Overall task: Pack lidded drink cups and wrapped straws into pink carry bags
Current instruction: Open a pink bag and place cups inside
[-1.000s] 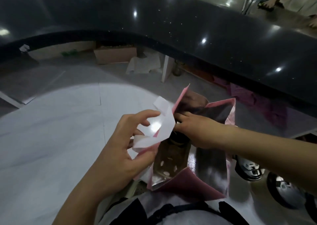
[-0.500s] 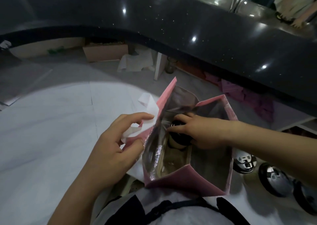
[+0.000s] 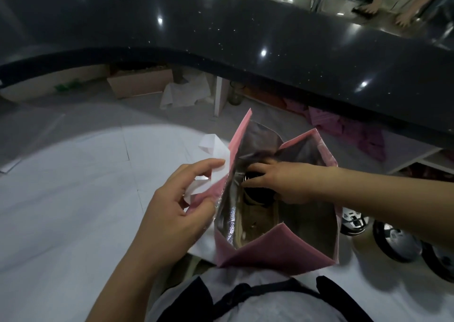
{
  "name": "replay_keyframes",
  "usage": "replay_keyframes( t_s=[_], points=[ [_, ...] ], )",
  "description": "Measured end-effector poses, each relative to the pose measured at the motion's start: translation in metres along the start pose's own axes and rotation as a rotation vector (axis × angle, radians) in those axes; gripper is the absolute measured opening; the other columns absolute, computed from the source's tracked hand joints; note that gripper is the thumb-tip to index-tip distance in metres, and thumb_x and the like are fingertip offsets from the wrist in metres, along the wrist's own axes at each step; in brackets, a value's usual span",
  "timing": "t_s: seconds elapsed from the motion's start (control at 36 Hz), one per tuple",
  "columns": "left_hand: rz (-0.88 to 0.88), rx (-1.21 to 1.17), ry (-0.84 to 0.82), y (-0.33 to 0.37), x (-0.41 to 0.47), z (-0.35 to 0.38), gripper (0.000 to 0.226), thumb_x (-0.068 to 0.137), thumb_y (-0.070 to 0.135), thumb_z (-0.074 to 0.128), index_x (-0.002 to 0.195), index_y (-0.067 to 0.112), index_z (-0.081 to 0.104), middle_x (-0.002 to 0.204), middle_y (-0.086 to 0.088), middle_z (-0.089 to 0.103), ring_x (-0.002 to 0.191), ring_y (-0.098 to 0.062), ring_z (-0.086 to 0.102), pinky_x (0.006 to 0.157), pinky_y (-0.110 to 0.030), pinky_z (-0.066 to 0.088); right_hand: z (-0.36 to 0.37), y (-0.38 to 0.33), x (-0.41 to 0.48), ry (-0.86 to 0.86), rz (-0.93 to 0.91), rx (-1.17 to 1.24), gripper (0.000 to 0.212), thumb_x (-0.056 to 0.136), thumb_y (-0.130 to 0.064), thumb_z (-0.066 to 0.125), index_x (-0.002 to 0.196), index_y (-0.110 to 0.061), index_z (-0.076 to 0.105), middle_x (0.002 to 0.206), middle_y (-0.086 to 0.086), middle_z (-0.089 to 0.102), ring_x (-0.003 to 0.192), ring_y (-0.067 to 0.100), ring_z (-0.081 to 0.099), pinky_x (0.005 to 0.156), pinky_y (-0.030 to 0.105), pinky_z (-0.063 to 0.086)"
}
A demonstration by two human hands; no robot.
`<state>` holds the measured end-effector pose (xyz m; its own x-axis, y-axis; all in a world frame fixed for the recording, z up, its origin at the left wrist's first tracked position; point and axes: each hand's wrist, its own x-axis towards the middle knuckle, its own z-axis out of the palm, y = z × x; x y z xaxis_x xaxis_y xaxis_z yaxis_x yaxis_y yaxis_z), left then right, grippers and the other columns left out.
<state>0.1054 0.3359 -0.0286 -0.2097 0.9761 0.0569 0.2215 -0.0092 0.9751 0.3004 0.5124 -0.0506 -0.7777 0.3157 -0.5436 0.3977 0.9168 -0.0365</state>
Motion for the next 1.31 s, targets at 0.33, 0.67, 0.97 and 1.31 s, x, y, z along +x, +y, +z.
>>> replay_keyframes(
  t_s=[0.33,0.67,0.97,1.31],
  points=[
    [0.149,0.129,0.057,-0.003,0.027,-0.006,0.053,0.088,-0.007,0.064,0.109,0.041,0.066,0.111,0.018,0.063,0.105,-0.006,0.062,0.075,-0.007,0.048,-0.043,-0.011,-0.035,0.217,0.069,0.315,0.051,0.091,-0.017,0.064,0.138,-0.034,0.054,0.148,-0.019,0.045,0.134,0.001,0.040,0.105,0.010,0.030],
    [0.107,0.118,0.028,-0.004,0.075,-0.002,0.035,0.094,0.010,0.063,0.109,0.041,0.069,0.116,0.012,0.064,0.102,-0.020,0.065,0.077,-0.047,0.060,0.014,-0.053,-0.108,1.221,0.721,0.859,0.032,0.089,-0.027,0.064,0.121,-0.023,0.067,0.131,-0.014,0.062,0.126,0.001,0.053,0.108,0.028,0.042],
    [0.171,0.577,-0.497,0.032,0.078,-0.023,0.063,0.067,0.066,0.057,0.124,0.077,0.033,0.158,0.031,0.012,0.147,-0.006,0.013,0.112,-0.050,0.029,0.107,-0.137,-0.127,0.980,1.162,1.041,0.052,0.087,-0.035,0.069,0.136,-0.034,0.055,0.148,-0.020,0.042,0.139,-0.006,0.032,0.114,0.029,0.032],
    [0.459,0.591,-0.617,0.055,0.031,0.016,0.063,0.076,0.068,0.046,0.138,0.064,0.033,0.158,0.034,0.010,0.150,0.001,0.001,0.112,-0.036,0.016,0.104,-0.097,-0.148,0.753,1.163,0.918,0.068,0.083,-0.034,0.075,0.144,-0.036,0.044,0.157,-0.003,0.032,0.145,0.014,0.023,0.112,0.025,0.017]
  ],
)
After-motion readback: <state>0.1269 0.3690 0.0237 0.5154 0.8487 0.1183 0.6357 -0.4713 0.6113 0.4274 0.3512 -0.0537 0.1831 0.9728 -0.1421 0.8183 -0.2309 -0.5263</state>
